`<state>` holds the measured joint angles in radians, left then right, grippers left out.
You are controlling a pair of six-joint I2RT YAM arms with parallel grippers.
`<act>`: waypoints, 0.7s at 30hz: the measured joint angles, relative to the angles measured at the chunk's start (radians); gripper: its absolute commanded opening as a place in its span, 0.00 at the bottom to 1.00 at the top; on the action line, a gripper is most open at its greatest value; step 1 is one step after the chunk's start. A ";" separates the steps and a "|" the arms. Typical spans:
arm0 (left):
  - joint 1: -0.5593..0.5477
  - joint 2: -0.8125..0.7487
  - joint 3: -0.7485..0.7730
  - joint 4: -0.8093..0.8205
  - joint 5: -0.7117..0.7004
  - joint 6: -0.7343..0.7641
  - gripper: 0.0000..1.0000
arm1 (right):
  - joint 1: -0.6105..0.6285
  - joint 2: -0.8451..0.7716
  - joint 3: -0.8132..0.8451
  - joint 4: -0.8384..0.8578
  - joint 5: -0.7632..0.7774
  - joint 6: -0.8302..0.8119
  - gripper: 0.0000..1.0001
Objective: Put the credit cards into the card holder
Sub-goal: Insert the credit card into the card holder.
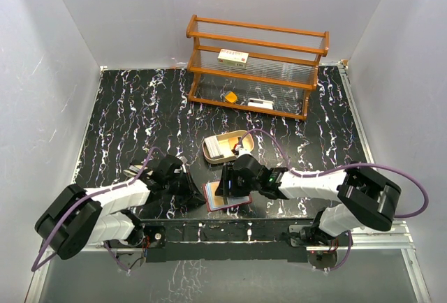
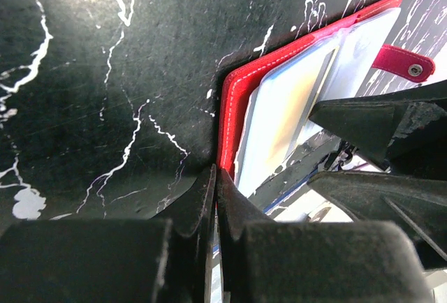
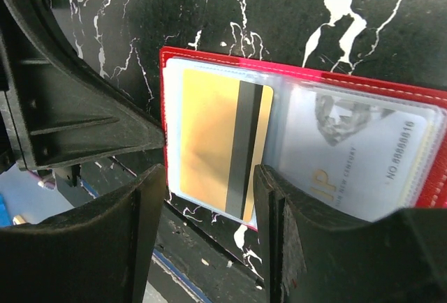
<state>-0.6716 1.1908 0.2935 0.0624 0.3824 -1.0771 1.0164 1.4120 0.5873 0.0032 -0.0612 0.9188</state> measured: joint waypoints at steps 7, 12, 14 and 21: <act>0.000 0.026 0.003 0.030 0.014 -0.001 0.00 | -0.001 0.018 0.000 0.035 -0.023 -0.003 0.51; -0.001 0.015 0.011 0.006 -0.003 0.000 0.02 | -0.001 0.020 0.000 0.035 -0.025 -0.005 0.50; -0.003 -0.006 0.014 -0.024 -0.027 0.002 0.09 | -0.001 0.019 0.008 0.022 -0.024 -0.009 0.50; -0.003 -0.122 0.075 -0.218 -0.140 0.038 0.40 | -0.001 -0.024 0.097 -0.109 0.023 -0.054 0.55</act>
<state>-0.6746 1.0687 0.3683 -0.1555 0.2420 -1.0389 1.0153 1.3884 0.6838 -0.1059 -0.0383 0.8650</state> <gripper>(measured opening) 0.321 0.518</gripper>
